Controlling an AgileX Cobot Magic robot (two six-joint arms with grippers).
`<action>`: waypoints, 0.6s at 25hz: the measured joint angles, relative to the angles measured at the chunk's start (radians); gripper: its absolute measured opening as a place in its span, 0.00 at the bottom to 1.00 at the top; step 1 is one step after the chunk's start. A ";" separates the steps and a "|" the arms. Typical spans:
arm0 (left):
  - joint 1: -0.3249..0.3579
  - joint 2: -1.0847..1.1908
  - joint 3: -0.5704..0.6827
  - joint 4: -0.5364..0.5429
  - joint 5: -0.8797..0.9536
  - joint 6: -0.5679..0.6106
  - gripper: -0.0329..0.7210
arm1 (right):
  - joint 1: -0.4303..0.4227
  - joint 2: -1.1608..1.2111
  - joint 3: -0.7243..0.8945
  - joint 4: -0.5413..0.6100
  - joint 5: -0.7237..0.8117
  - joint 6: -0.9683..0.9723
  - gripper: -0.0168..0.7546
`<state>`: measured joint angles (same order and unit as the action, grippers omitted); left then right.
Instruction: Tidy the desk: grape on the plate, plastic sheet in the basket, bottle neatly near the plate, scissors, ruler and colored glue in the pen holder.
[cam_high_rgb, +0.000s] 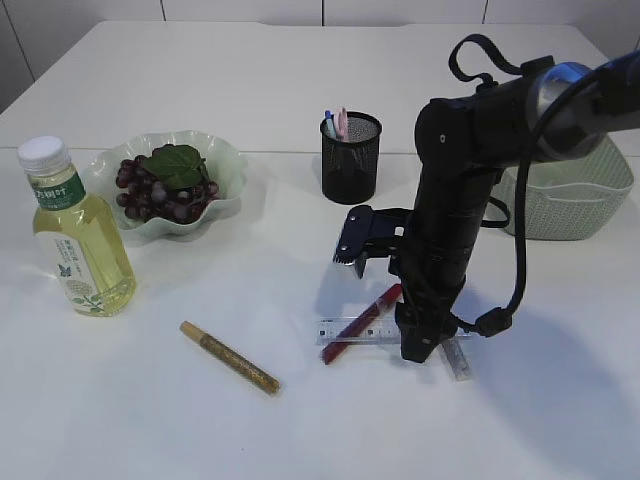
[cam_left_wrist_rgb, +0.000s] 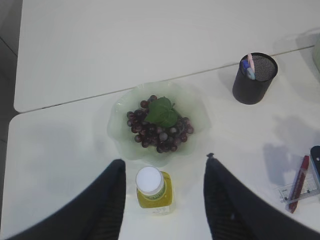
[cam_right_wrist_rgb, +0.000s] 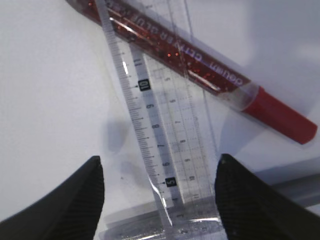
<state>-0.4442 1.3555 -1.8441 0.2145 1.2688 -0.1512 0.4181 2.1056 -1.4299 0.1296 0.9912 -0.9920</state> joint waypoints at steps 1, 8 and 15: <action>0.000 0.000 0.000 0.000 0.000 0.000 0.54 | 0.000 0.000 0.000 0.000 0.000 0.000 0.72; 0.000 0.000 0.000 0.000 0.000 0.000 0.54 | 0.000 0.001 -0.003 -0.002 0.000 0.000 0.73; 0.000 0.000 0.000 0.000 0.000 0.000 0.54 | 0.000 0.001 -0.051 -0.014 0.001 0.000 0.73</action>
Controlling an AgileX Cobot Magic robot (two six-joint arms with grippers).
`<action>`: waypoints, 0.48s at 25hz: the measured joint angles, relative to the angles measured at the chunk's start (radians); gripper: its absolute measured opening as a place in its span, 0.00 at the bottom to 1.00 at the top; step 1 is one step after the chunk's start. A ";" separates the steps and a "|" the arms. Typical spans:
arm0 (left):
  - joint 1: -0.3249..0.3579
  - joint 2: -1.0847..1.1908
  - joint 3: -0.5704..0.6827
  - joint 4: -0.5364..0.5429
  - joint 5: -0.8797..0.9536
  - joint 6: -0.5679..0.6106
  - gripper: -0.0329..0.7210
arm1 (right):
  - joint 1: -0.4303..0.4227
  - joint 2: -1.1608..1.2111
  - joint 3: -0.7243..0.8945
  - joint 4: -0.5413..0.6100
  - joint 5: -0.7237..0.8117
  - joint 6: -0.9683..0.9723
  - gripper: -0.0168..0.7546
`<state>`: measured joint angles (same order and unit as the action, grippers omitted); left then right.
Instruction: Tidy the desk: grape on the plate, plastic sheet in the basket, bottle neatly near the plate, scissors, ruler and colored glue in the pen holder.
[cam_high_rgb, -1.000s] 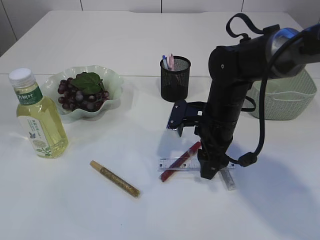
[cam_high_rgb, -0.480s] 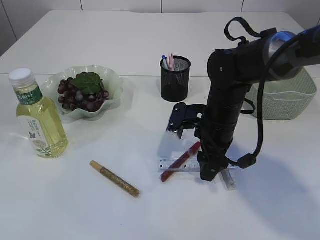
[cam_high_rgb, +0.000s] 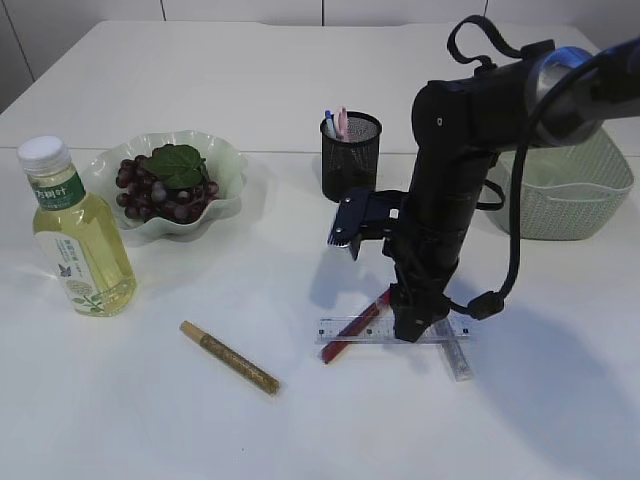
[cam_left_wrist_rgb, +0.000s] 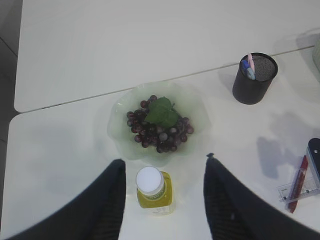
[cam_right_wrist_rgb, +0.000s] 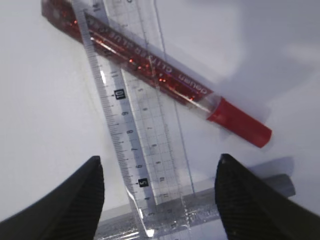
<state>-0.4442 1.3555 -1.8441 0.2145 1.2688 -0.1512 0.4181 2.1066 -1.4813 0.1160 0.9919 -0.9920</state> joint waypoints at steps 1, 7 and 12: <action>0.000 0.000 0.000 0.000 0.000 0.000 0.54 | 0.000 0.000 -0.003 0.000 0.002 0.000 0.73; 0.000 0.000 0.000 0.000 0.000 0.000 0.54 | 0.000 0.000 -0.003 0.000 0.030 0.002 0.73; 0.000 0.000 0.000 0.000 0.000 0.000 0.54 | 0.000 0.001 -0.003 0.000 0.033 0.002 0.73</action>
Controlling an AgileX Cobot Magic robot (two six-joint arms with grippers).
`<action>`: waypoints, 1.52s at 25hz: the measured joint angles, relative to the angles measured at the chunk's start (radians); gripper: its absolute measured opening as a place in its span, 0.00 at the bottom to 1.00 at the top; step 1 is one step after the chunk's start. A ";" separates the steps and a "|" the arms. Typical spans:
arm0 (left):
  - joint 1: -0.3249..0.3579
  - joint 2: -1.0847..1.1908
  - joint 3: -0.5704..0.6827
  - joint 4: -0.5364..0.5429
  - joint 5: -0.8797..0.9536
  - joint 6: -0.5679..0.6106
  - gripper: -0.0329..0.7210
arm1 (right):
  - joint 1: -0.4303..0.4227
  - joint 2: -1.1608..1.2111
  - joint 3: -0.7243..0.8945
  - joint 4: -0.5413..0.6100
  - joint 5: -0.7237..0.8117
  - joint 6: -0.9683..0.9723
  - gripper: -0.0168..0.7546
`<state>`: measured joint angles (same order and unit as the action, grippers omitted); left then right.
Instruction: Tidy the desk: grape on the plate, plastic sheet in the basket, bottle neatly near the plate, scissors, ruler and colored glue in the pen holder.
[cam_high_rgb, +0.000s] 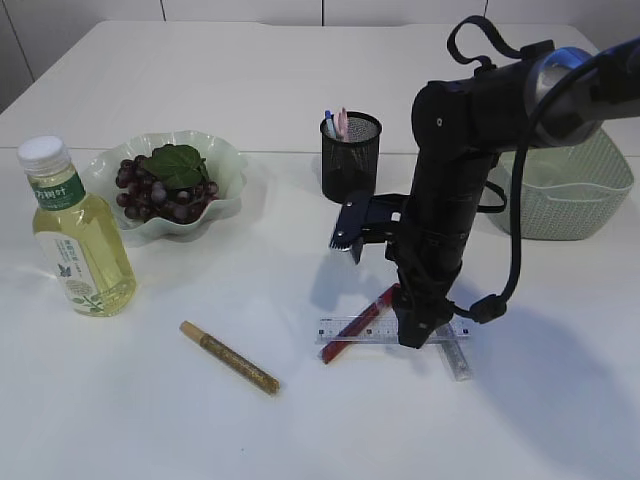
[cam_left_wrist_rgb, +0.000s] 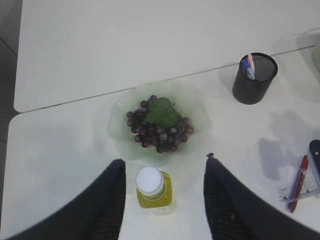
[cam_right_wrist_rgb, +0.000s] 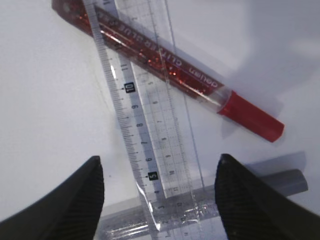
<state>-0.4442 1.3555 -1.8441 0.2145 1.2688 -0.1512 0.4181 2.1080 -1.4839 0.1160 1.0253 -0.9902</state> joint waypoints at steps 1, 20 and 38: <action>0.000 0.000 0.000 0.000 0.000 0.000 0.54 | 0.000 0.000 0.000 0.000 0.002 0.000 0.73; 0.000 0.000 0.000 0.000 0.000 0.000 0.54 | 0.000 0.013 0.000 0.000 0.000 0.000 0.73; 0.000 0.000 0.000 0.000 0.000 0.000 0.54 | 0.000 0.013 0.000 0.015 0.013 0.002 0.74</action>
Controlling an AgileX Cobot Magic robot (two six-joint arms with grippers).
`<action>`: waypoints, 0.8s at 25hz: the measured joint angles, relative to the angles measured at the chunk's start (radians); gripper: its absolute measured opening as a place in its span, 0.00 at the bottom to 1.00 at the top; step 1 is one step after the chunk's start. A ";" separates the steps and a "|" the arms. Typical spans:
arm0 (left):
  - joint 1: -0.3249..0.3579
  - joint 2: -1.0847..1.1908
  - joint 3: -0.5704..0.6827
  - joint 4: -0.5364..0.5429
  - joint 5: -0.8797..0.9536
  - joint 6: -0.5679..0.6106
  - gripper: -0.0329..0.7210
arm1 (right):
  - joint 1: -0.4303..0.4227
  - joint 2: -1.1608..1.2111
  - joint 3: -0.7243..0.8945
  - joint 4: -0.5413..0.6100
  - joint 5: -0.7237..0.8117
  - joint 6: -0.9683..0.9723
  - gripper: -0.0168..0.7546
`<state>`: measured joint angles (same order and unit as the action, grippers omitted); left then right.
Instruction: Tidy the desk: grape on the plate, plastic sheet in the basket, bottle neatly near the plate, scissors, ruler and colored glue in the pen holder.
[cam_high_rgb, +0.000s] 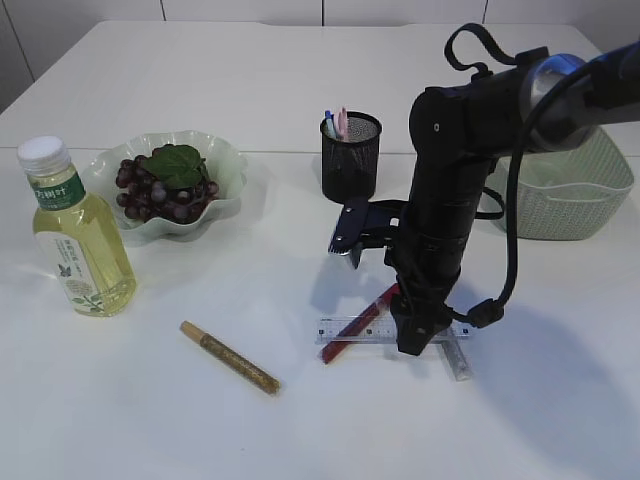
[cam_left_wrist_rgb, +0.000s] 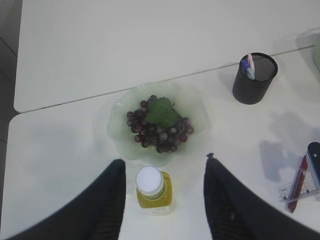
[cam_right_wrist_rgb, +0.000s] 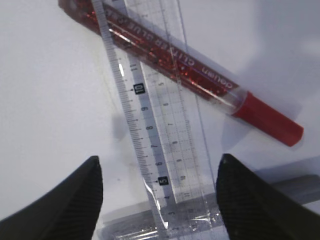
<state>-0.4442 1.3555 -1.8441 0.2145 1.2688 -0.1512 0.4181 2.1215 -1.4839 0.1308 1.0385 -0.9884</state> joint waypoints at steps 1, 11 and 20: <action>0.000 0.000 0.000 0.000 0.000 0.000 0.54 | 0.000 0.000 0.000 0.000 0.001 0.000 0.74; 0.000 0.000 0.000 0.000 0.000 0.000 0.54 | 0.000 0.000 0.000 0.000 0.021 0.000 0.80; 0.000 0.000 0.000 0.000 0.000 0.000 0.54 | 0.000 0.000 0.000 0.000 0.007 -0.002 0.80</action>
<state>-0.4442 1.3555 -1.8441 0.2145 1.2688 -0.1512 0.4181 2.1215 -1.4839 0.1308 1.0451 -0.9902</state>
